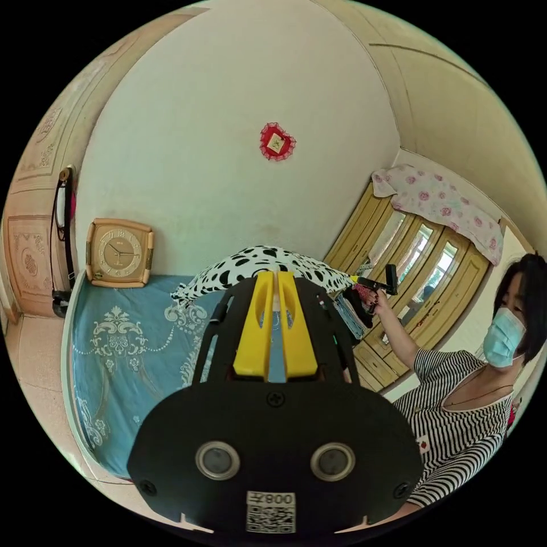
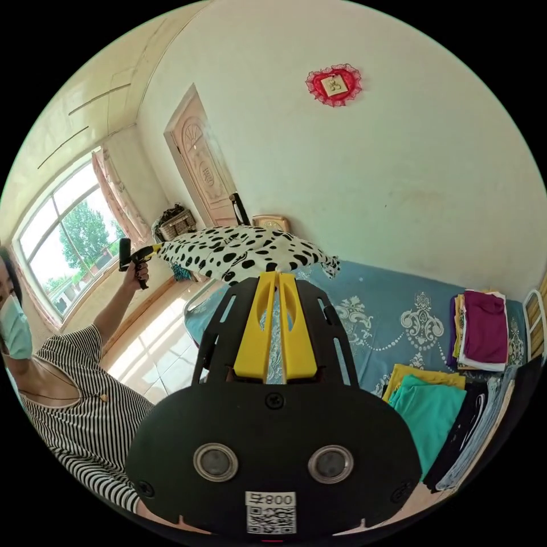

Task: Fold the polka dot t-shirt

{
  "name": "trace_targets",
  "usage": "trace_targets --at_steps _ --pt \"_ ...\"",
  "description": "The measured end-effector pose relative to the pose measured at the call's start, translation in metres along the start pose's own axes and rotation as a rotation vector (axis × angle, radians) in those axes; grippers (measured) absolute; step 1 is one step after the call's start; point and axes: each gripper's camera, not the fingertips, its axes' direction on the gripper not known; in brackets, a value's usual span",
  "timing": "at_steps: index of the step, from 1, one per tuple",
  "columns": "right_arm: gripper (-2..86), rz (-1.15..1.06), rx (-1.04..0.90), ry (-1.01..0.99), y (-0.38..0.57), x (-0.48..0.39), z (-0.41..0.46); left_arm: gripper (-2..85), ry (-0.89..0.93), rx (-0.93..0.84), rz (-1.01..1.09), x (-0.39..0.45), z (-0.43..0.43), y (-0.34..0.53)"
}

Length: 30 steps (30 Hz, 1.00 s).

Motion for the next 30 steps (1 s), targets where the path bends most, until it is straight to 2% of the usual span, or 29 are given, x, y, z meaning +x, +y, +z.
trace_targets --at_steps 5,9,13,16,21,23,27,30 --pt "0.5 0.152 -0.150 -0.063 0.128 0.006 0.034 1.3 0.015 -0.219 -0.118 -0.004 0.022 0.101" --pt "0.5 0.359 -0.314 -0.091 0.227 0.031 0.081 1.2 0.015 -0.449 -0.377 -0.034 0.065 0.213" --pt "0.5 0.609 -0.560 -0.133 0.331 0.060 0.140 1.2 0.092 -0.487 -0.686 -0.057 0.090 0.310" --pt "0.4 0.696 -0.639 -0.141 0.364 0.069 0.159 1.1 0.098 -0.497 -0.789 -0.063 0.101 0.340" --pt "0.4 0.730 -0.614 -0.148 0.331 0.099 0.170 1.2 0.083 -0.393 -0.824 -0.086 0.113 0.313" --pt "0.4 0.712 -0.562 -0.125 0.274 0.122 0.168 1.2 0.090 -0.330 -0.799 -0.097 0.120 0.276" --pt "0.4 0.612 -0.333 -0.138 0.137 0.140 0.123 1.2 0.097 -0.149 -0.567 -0.093 0.117 0.136" --pt "0.4 0.431 -0.155 -0.132 0.022 0.120 0.055 1.2 0.070 -0.044 -0.349 -0.064 0.093 0.043"
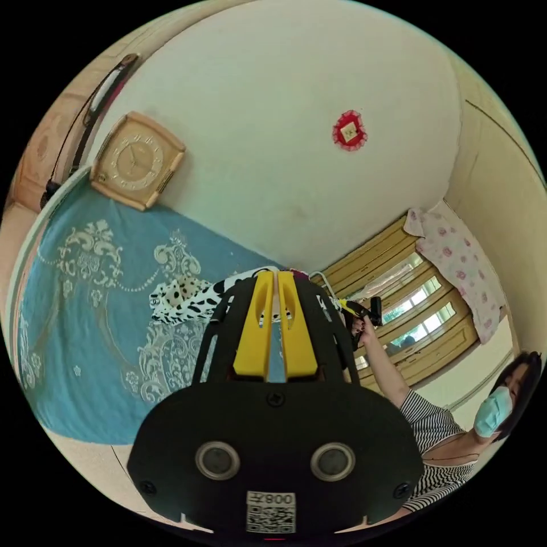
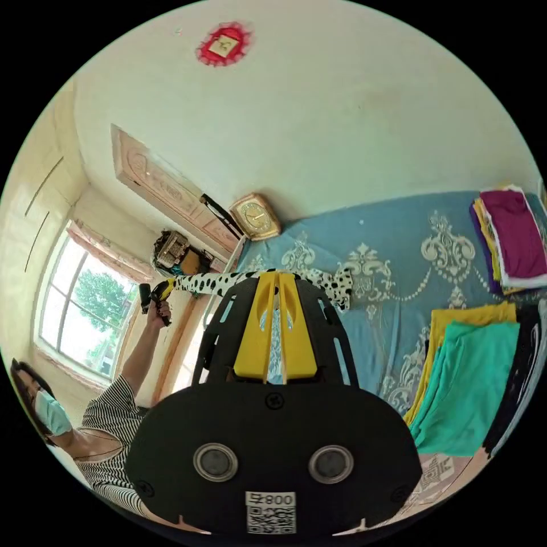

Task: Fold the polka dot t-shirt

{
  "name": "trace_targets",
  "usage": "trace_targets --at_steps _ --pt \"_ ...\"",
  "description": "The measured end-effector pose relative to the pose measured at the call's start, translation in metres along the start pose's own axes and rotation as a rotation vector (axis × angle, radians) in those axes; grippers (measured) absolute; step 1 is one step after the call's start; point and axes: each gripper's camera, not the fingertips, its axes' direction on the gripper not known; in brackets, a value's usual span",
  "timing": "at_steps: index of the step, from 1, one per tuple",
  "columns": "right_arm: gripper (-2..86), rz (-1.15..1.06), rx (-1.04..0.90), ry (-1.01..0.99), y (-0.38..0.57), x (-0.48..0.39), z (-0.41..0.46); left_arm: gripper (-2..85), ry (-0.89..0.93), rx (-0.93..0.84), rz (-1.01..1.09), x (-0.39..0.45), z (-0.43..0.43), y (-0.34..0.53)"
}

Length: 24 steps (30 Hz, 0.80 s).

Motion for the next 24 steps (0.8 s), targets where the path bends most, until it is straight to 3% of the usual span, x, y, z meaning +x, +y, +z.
trace_targets --at_steps 5,10,14,19,24 --pt "0.4 -0.322 0.151 0.050 -0.030 -0.106 -0.109 1.2 -0.027 0.075 0.253 0.066 -0.046 -0.041" --pt "0.5 -0.406 0.104 0.045 0.034 -0.096 -0.120 1.2 -0.021 -0.004 0.329 0.061 -0.065 0.004" --pt "0.5 -0.265 -0.049 0.000 0.114 -0.014 -0.079 1.2 -0.003 -0.155 0.221 0.015 -0.047 0.059" --pt "0.5 0.097 -0.259 -0.046 0.203 0.128 0.000 1.3 -0.054 -0.413 -0.172 -0.098 0.018 0.154" --pt "0.5 0.376 -0.425 -0.029 0.263 0.226 0.059 1.2 -0.086 -0.446 -0.432 -0.156 0.046 0.192"
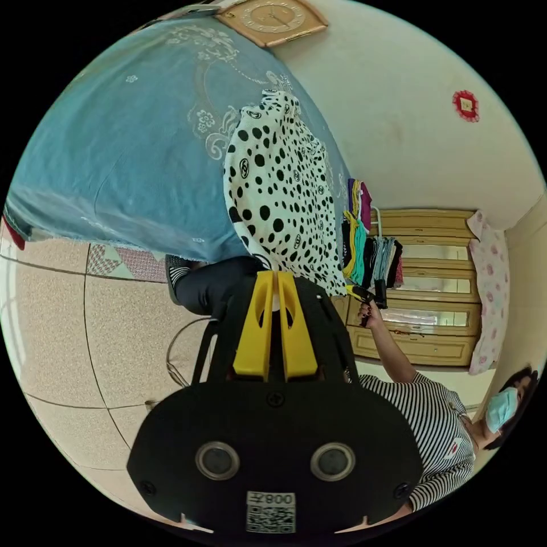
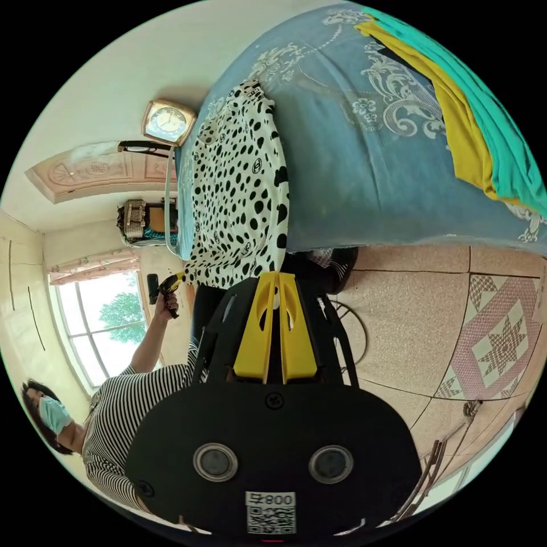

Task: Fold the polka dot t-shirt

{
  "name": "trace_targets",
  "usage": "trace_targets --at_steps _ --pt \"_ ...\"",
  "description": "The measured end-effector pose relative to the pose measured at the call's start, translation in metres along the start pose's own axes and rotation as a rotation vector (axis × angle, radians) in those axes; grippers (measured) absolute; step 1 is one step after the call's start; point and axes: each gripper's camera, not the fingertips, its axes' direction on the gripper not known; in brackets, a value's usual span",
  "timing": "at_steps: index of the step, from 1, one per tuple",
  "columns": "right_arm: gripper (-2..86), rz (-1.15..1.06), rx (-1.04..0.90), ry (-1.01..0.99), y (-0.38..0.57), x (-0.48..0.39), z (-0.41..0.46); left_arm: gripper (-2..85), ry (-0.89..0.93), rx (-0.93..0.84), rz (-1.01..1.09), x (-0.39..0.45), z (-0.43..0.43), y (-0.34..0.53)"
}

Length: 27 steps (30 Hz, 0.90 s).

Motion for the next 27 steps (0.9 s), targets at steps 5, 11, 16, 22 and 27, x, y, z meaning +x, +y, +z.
trace_targets --at_steps 5,11,16,22,27 --pt "0.5 0.004 0.019 -0.023 -0.009 0.026 -0.016 1.3 -0.016 0.011 0.021 0.004 -0.013 -0.019" --pt "0.5 -0.064 0.036 -0.060 -0.020 0.035 -0.052 1.2 0.024 0.063 0.062 0.012 -0.048 -0.046" --pt "0.5 -0.095 0.029 -0.070 -0.021 0.048 -0.068 1.3 -0.014 0.048 0.096 0.018 -0.068 -0.067" --pt "0.7 -0.065 -0.030 -0.075 -0.035 0.087 -0.065 2.2 -0.006 0.026 0.033 0.003 -0.070 -0.095" --pt "0.7 0.003 -0.055 -0.148 -0.053 0.128 -0.061 4.6 0.025 0.085 -0.013 -0.003 -0.087 -0.121"
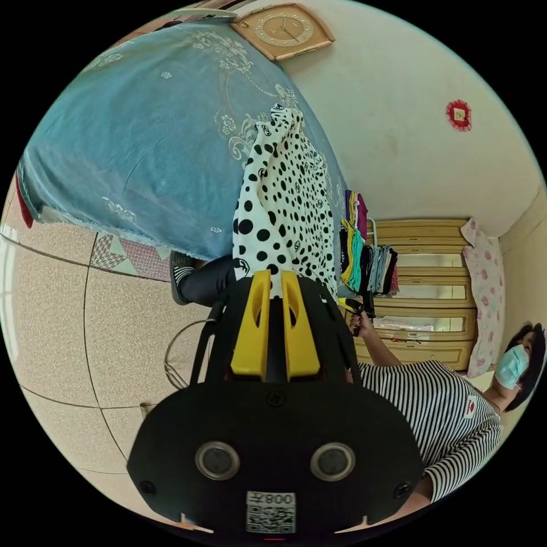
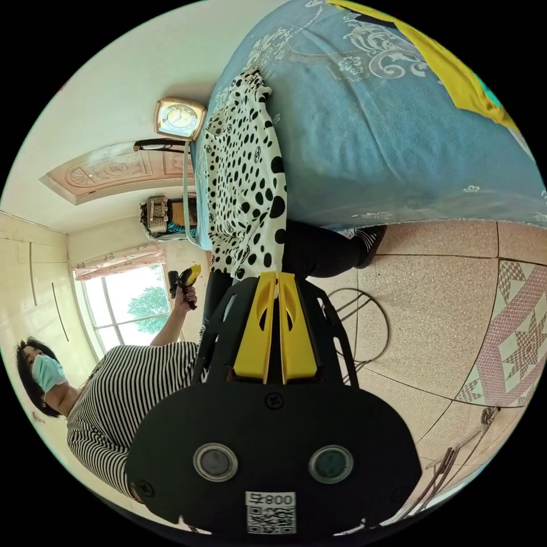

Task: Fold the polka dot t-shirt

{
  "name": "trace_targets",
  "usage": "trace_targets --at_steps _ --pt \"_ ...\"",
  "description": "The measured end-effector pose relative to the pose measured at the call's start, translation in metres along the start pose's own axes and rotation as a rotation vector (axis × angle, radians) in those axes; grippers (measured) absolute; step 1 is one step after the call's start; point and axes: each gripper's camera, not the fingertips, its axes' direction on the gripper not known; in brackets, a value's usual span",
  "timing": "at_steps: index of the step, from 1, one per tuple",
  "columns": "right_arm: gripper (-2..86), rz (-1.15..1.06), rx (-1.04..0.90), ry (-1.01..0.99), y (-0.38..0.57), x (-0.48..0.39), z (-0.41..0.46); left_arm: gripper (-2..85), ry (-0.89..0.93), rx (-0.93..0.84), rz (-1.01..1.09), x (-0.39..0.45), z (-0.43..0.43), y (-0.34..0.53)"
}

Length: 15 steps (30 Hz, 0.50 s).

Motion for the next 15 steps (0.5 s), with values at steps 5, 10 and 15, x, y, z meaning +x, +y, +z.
trace_targets --at_steps 5,10,15 --pt "1.4 0.097 0.117 -0.027 -0.012 0.041 -0.039 6.7 0.013 0.095 -0.032 0.001 -0.031 -0.041" --pt "3.0 0.018 0.206 -0.014 -0.077 0.020 -0.070 7.6 0.005 0.063 0.013 0.024 -0.027 -0.136" --pt "4.9 -0.124 0.224 0.028 -0.201 -0.031 -0.072 7.7 0.013 0.056 0.070 0.055 -0.005 -0.247"
